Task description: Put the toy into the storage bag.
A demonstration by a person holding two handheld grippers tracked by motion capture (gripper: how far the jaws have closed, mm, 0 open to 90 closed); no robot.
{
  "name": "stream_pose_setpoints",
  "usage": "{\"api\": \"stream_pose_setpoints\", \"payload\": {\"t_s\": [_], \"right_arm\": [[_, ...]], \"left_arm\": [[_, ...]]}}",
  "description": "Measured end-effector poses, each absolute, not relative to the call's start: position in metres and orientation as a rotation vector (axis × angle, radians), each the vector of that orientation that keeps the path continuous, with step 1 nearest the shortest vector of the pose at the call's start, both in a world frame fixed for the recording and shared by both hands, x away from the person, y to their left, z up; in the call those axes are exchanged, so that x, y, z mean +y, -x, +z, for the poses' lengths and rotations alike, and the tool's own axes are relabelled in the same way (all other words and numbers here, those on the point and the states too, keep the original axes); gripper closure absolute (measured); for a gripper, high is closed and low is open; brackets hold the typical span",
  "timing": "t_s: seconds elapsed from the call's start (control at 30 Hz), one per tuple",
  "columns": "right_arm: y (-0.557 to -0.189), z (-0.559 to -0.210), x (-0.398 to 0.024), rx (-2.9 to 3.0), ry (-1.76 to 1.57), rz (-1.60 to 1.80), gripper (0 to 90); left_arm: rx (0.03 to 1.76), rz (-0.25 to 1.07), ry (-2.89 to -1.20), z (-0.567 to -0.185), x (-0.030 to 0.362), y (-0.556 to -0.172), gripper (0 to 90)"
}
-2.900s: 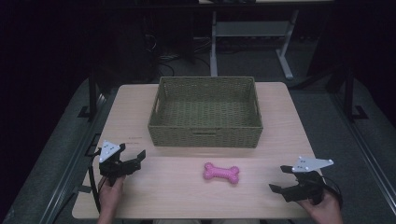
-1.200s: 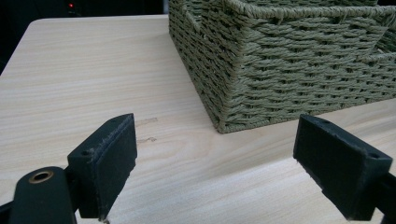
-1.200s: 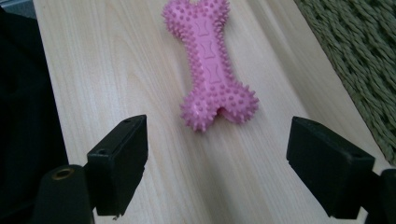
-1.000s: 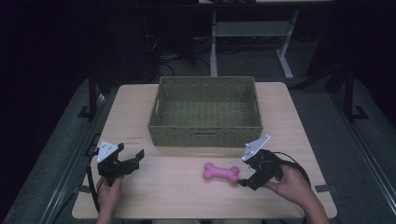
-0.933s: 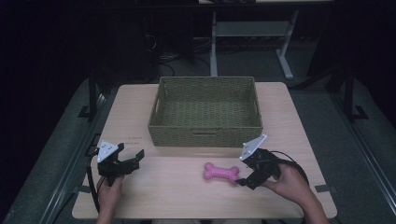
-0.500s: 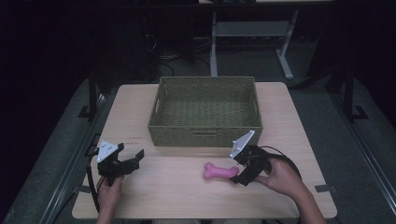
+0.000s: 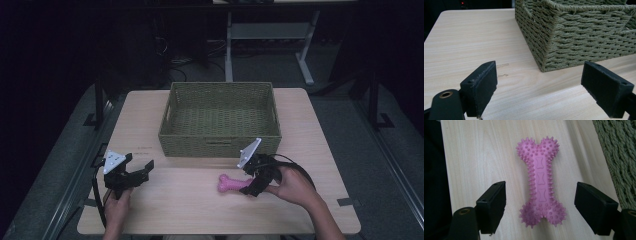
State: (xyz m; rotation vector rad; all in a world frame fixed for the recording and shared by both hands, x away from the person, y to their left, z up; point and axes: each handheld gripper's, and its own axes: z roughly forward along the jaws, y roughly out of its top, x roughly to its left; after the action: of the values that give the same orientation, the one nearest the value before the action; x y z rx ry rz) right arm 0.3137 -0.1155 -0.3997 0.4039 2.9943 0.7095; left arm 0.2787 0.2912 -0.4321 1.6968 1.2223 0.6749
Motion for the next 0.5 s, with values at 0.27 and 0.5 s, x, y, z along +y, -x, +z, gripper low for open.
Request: {"api": "stream_pose_setpoints", "payload": {"t_s": [0.27, 0.5], "right_arm": [[-0.317, -0.404, -0.106, 3.011, -0.386, 0.674, 28.8], [-0.320, -0.409, -0.101, 3.022, -0.383, 0.649, 30.5]], "left_arm": [[1.222, 0.675, -1.697, -0.432, 0.292, -0.279, 13.0], [1.222, 0.675, -1.696, -0.432, 0.292, -0.278, 13.0]]}}
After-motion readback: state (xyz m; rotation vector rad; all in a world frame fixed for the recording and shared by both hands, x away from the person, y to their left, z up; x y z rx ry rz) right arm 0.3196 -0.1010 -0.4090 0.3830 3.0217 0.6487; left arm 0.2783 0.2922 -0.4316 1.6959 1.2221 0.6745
